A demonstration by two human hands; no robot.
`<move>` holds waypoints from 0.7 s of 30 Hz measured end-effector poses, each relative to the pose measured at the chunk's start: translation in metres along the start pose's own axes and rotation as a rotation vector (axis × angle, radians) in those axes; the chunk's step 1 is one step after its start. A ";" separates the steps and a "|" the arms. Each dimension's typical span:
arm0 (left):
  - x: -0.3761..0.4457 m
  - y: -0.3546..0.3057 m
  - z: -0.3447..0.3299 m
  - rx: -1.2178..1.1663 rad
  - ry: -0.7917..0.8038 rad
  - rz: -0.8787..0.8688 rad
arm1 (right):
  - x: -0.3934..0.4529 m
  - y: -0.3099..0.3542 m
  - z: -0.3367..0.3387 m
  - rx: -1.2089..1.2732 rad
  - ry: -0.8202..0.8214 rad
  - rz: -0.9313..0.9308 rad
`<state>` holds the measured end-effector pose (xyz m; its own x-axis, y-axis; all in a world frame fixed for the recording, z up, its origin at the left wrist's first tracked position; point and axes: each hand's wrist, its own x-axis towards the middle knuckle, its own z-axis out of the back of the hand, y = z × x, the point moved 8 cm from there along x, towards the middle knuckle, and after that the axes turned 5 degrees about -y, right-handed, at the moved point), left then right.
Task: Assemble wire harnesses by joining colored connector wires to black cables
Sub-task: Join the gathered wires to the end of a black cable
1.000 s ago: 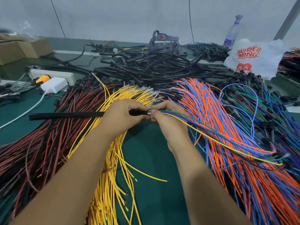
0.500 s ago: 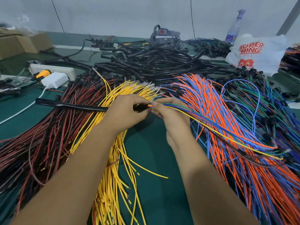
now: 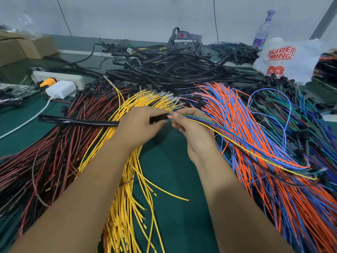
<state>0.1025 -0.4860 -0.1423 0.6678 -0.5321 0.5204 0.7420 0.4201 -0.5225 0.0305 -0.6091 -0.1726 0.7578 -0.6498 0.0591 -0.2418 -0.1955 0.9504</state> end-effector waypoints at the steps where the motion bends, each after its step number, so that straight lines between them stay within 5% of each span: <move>1: 0.000 -0.001 0.000 0.009 -0.006 0.004 | 0.000 -0.001 0.000 -0.024 -0.003 0.001; 14: -0.001 -0.007 -0.005 0.241 0.083 -0.037 | -0.004 0.005 0.001 -0.147 -0.099 0.042; 21: -0.003 -0.030 -0.015 0.414 0.090 -0.234 | -0.007 -0.001 -0.010 -0.366 -0.001 0.051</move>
<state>0.0774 -0.5074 -0.1383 0.4861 -0.7013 0.5215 0.8450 0.5293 -0.0758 0.0311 -0.5974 -0.1708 0.7498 -0.6527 0.1089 -0.0463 0.1123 0.9926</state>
